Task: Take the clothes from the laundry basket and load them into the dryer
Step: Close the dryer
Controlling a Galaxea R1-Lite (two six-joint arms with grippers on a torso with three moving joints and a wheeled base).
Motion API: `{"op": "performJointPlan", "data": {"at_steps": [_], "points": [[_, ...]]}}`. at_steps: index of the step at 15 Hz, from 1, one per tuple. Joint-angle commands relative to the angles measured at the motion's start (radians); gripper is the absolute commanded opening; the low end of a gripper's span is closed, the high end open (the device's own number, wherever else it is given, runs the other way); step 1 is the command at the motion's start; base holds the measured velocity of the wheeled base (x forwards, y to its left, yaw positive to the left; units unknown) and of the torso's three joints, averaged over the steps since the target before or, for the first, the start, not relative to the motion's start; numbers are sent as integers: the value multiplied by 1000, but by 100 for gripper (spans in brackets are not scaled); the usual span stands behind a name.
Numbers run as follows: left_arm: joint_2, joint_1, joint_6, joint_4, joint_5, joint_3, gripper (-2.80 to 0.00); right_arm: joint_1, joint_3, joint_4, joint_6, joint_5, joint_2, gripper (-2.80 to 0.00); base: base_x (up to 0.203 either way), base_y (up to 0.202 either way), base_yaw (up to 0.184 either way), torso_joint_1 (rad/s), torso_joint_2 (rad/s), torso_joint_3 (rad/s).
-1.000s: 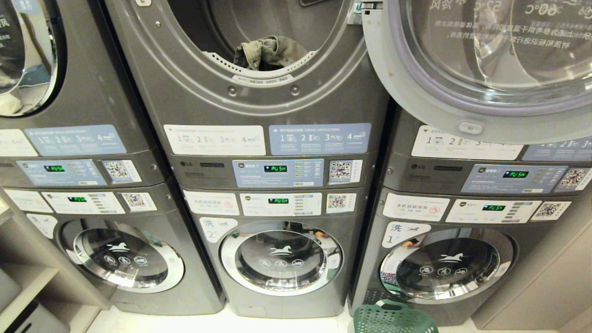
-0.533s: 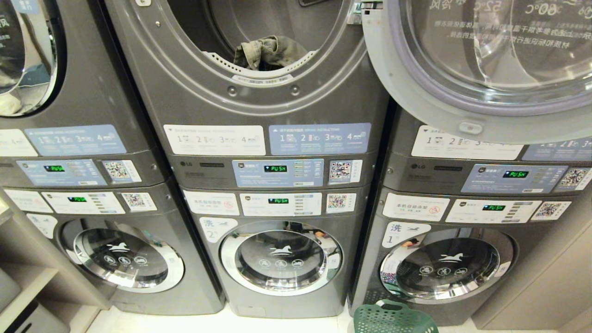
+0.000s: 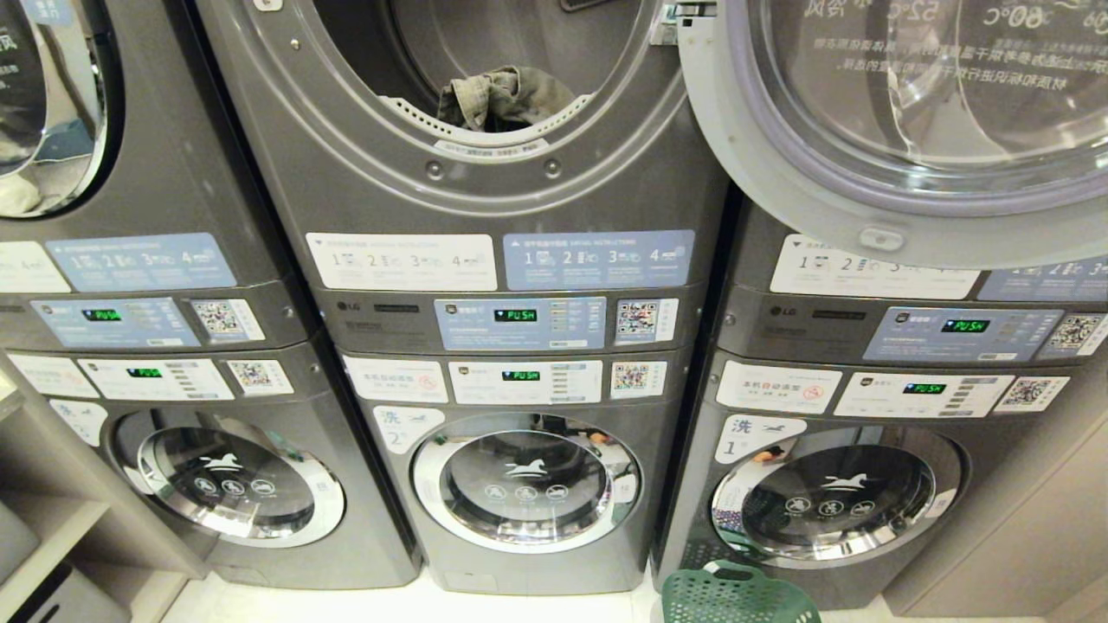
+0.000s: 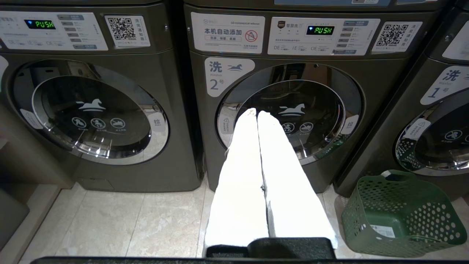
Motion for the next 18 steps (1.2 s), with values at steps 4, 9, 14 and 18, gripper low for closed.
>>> {"op": "performJointPlan", "data": {"at_steps": [4,9,14,18], "points": [[1,0,1,1,0,0,-280,73,2,-9,-5,14,-1,-280,0,0,0,0,0,0],[0,0,-1,1,0,0,-280,110,77,-9,-5,33,-83,-280,0,0,0,0,0,0],[2,0,-1,1,0,0,-280,137,281,-9,-5,40,-243,-280,0,0,0,0,0,0],[0,0,-1,1,0,0,-280,156,364,-9,-1,42,-314,-280,0,0,0,0,0,0]]}}
